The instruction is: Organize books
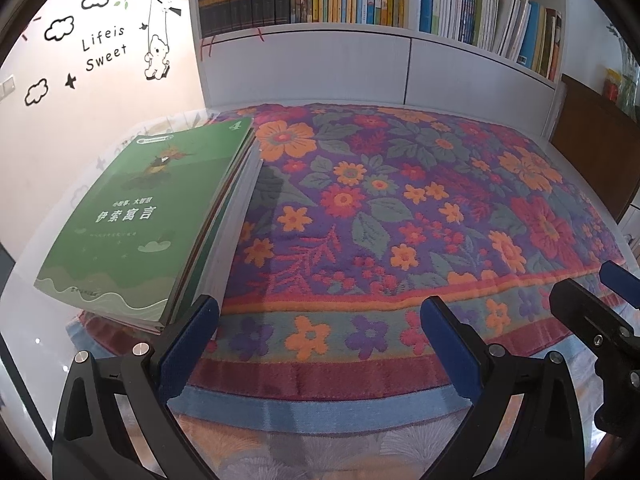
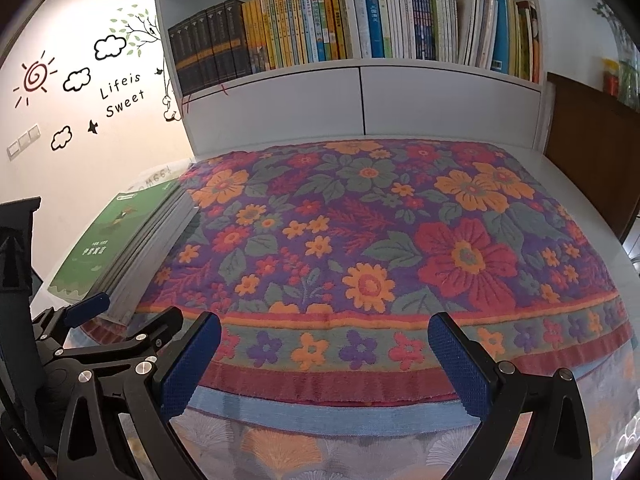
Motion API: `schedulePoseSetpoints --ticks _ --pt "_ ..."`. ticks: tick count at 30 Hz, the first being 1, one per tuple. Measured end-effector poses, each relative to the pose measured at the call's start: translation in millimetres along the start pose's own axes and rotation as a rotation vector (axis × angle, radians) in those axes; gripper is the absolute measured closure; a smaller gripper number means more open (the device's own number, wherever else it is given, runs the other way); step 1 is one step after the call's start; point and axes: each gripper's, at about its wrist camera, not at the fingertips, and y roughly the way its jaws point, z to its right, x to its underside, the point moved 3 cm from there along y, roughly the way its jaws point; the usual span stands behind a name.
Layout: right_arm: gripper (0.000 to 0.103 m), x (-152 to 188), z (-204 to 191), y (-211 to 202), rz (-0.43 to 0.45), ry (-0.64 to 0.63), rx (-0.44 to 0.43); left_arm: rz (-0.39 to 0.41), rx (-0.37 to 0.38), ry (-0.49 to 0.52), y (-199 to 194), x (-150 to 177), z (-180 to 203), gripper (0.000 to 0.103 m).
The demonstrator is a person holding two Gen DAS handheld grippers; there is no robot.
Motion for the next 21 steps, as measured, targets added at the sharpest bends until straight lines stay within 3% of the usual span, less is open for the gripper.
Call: schedulePoseSetpoints --ticks 21 --pt "0.000 1.8 -0.4 -2.3 0.005 -0.010 0.019 0.003 -0.007 0.009 -0.8 -0.6 2.4 0.002"
